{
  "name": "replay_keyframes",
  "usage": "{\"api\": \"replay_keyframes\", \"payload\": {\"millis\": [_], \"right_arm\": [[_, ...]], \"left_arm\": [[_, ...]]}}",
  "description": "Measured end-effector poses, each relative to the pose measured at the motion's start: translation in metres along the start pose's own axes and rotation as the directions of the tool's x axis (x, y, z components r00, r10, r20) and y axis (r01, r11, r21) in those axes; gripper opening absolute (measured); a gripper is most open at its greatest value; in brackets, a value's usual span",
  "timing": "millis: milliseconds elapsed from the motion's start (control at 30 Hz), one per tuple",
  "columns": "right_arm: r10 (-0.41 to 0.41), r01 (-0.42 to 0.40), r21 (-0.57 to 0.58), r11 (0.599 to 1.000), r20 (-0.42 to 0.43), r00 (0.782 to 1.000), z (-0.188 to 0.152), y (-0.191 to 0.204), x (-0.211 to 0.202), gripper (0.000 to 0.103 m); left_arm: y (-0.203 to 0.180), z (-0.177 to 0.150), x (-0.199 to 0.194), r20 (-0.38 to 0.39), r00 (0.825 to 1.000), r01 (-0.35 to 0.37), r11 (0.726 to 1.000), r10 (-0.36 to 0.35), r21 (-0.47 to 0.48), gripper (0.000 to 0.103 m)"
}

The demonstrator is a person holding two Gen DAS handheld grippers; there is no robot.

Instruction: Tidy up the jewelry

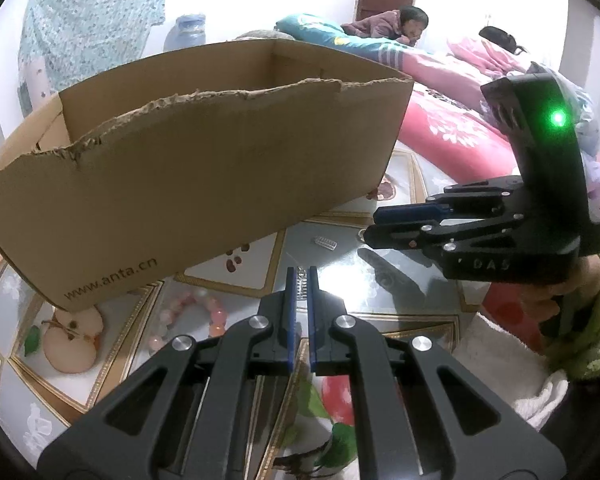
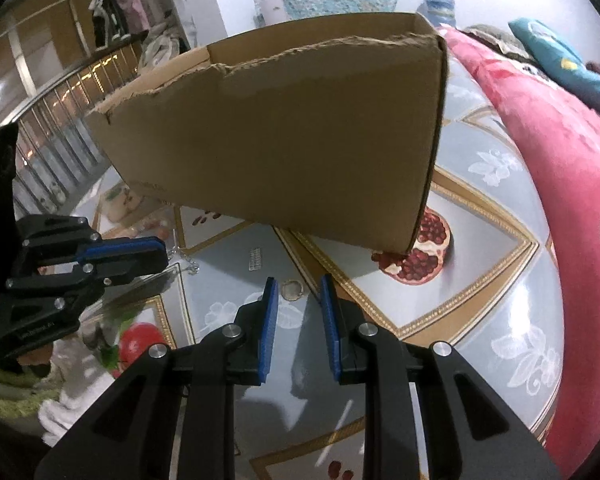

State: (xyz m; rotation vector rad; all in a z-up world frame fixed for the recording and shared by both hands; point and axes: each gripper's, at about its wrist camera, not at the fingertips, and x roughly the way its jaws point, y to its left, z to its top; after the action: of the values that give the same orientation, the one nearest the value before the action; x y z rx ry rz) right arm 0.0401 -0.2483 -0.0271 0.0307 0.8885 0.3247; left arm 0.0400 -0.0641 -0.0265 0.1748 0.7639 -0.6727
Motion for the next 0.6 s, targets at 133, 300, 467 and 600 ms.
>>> {"api": "replay_keyframes", "payload": {"millis": [133,300,467,600], "right_arm": [[-0.012,0.012,-0.013,1.0,-0.001,1.0,0.0,0.006,0.001,0.022],[-0.049,0.049,-0.015,0.999,0.009,0.999,-0.001,0.015,0.001,0.022],[-0.101,0.101,-0.012,0.995,0.018,0.995,-0.002,0.023,0.002,0.015],[-0.099,0.099,0.019,0.995,0.017,0.995,-0.001,0.019,0.002,0.011]], "left_arm": [[0.001,0.002,0.002,-0.003,1.0,-0.003,1.0,0.003,-0.011,0.004],[0.002,0.002,0.004,-0.012,1.0,-0.01,0.999,0.009,-0.031,0.004],[0.002,0.004,0.005,-0.011,1.0,-0.016,0.999,0.016,-0.043,0.004],[0.002,0.006,0.004,-0.01,1.0,-0.024,0.998,0.023,-0.053,0.004]]}}
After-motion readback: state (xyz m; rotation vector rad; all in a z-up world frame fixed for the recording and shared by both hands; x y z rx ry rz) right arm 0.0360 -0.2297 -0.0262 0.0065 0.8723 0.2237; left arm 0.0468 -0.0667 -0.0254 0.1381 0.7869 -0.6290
